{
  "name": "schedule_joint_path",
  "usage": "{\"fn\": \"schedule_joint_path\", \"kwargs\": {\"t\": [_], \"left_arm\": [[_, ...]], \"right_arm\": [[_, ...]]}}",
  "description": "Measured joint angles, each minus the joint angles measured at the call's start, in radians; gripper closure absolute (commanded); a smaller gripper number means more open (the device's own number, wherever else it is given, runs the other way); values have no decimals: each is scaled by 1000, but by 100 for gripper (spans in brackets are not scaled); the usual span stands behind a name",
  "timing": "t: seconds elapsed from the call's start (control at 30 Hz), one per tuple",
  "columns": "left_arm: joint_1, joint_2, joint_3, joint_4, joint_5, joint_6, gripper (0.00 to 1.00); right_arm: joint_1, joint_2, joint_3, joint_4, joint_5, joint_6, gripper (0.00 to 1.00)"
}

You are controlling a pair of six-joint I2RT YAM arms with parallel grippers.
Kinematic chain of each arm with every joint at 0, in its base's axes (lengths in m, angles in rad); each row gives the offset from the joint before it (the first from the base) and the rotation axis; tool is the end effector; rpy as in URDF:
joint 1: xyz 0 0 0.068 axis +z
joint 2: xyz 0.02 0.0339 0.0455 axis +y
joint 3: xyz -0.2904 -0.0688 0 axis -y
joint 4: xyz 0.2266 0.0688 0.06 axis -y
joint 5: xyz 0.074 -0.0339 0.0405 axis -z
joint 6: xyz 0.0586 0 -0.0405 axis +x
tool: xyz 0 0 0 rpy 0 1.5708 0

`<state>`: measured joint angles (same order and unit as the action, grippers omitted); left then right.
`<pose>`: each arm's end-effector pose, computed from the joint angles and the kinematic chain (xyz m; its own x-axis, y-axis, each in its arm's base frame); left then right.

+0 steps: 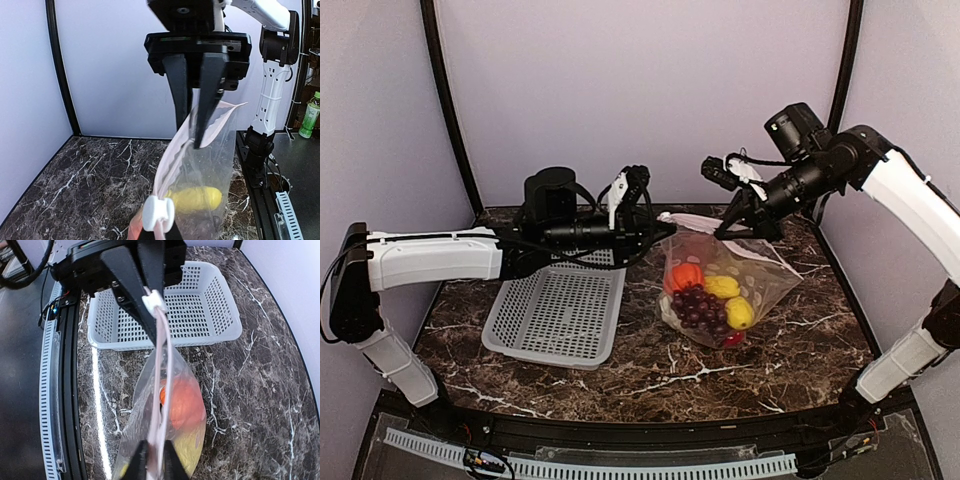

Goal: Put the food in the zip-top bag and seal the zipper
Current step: Pass from the right arm to the left, then pass from the left arm to the right

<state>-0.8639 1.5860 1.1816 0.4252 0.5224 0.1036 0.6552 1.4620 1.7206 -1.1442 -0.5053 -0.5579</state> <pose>0.2253 -0.3088 0.3725 0.1151 0.0033 -0.9934 0.9763 0.1842 0.1137 0.1980 0.1879 0.4211 -0.1100 -0.6688 -0.7353 -0.9834 0.1805 -0.0170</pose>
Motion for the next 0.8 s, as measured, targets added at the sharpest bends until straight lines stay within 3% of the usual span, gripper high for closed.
{"fn": "schedule_joint_path", "kwargs": {"t": [0.07, 0.2, 0.27, 0.43, 0.57, 0.8], "left_arm": [[2, 0, 0, -3, -1, -18, 99], [11, 13, 27, -60, -10, -91, 99], [11, 28, 71, -102, -19, -124, 99], [11, 41, 149, -198, -57, -195, 99], [11, 41, 161, -231, -72, -235, 99], [11, 41, 163, -254, -74, -282, 99]], "right_arm": [[-3, 0, 2, -3, -21, -5, 55], [5, 25, 47, -19, -51, -11, 38], [19, 44, 69, -15, -49, -3, 34], [92, 77, 85, 7, 32, 28, 34], [126, 93, 85, 40, 142, 58, 41], [129, 94, 69, 109, 318, 82, 81]]}}
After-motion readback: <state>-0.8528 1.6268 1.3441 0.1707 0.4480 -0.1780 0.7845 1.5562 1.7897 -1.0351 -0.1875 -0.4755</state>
